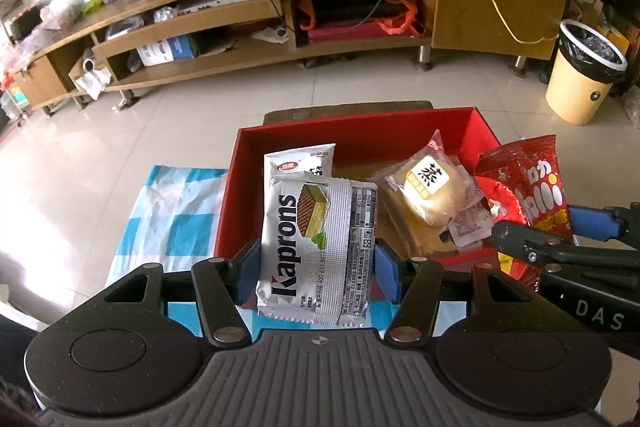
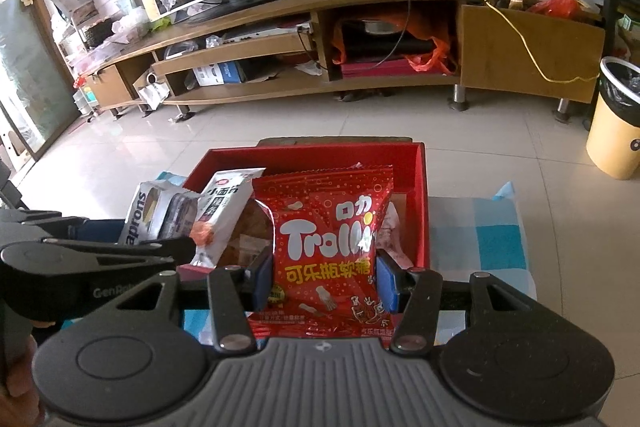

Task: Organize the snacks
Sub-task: 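Lift and carry the Kaprons packet and Trolli bag over the red box with both tools, then open the left tool to drop the Kaprons packet while the right tool releases the Trolli bag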

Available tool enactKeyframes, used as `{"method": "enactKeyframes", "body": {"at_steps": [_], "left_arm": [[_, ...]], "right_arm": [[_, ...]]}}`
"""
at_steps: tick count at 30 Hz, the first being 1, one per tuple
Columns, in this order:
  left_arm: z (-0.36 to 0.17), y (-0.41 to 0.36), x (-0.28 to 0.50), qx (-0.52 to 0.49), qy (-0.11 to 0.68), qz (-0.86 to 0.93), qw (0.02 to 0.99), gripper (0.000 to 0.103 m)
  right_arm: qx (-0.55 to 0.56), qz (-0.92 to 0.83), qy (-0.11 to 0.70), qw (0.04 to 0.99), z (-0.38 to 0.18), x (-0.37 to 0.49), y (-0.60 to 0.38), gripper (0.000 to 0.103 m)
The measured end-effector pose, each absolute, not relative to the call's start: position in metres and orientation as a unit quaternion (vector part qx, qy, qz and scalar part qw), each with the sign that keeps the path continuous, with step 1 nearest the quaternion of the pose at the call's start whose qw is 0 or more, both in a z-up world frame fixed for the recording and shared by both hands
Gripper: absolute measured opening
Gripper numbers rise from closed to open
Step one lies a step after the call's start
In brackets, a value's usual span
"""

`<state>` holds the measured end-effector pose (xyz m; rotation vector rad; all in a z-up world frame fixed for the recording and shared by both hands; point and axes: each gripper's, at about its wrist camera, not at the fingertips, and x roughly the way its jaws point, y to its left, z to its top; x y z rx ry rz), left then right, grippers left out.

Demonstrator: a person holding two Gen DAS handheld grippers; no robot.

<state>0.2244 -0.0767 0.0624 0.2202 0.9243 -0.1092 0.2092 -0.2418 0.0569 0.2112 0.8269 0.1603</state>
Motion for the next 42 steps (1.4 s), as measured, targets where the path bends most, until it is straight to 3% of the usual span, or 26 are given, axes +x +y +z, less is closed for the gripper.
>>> {"method": "enactKeyframes", "body": {"at_steps": [42], "left_arm": [[0.030, -0.084, 0.282, 0.097, 0.471, -0.023, 0.877, 0.066]], "right_arm": [[0.090, 0.064, 0.426, 0.898, 0.017, 0.282, -0.242, 0.048]]}}
